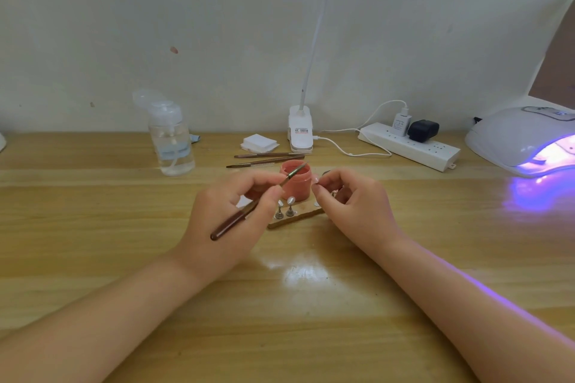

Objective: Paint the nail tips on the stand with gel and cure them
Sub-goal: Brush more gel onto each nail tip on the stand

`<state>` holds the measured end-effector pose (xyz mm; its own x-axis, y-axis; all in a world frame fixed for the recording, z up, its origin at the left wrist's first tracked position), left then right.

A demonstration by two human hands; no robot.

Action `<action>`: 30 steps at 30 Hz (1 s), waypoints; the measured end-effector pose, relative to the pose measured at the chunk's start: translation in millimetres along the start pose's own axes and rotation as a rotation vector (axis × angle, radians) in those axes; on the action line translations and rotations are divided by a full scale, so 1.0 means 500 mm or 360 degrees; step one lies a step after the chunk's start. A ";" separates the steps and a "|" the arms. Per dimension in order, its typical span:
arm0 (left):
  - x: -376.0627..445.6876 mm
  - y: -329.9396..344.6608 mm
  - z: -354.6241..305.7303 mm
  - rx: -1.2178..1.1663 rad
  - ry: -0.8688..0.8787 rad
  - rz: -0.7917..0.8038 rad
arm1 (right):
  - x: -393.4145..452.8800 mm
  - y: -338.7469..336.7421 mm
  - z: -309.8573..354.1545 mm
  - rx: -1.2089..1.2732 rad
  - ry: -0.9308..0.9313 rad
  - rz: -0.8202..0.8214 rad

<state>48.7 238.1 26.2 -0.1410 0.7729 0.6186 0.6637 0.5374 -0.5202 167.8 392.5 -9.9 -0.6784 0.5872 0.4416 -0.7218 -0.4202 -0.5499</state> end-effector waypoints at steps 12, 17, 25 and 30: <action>-0.008 0.023 0.001 0.0142 0.0067 0.0129 | -0.003 -0.004 0.010 -0.0028 -0.0031 -0.0006; -0.012 0.017 0.002 0.0011 0.0011 0.0062 | -0.002 -0.005 0.005 -0.0023 -0.0010 -0.0018; -0.014 0.024 0.010 -0.0007 -0.0035 0.0117 | -0.003 -0.007 0.009 -0.0012 -0.0043 -0.0027; -0.015 0.020 0.000 -0.0044 -0.0016 0.0058 | -0.003 -0.007 0.010 -0.0018 -0.0048 -0.0033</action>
<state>56.5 237.6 16.5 -0.1234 0.7952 0.5936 0.6887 0.4993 -0.5257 170.8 389.6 -5.0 -0.6673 0.5744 0.4741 -0.7342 -0.4001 -0.5486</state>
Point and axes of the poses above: each hand's wrist, its own x-axis towards the middle knuckle, its own y-axis out of the palm, z = x × y, the point moved 7 cm from there along x, towards the middle knuckle, and after that the axes turned 13 degrees about z, right-handed, at the moved point
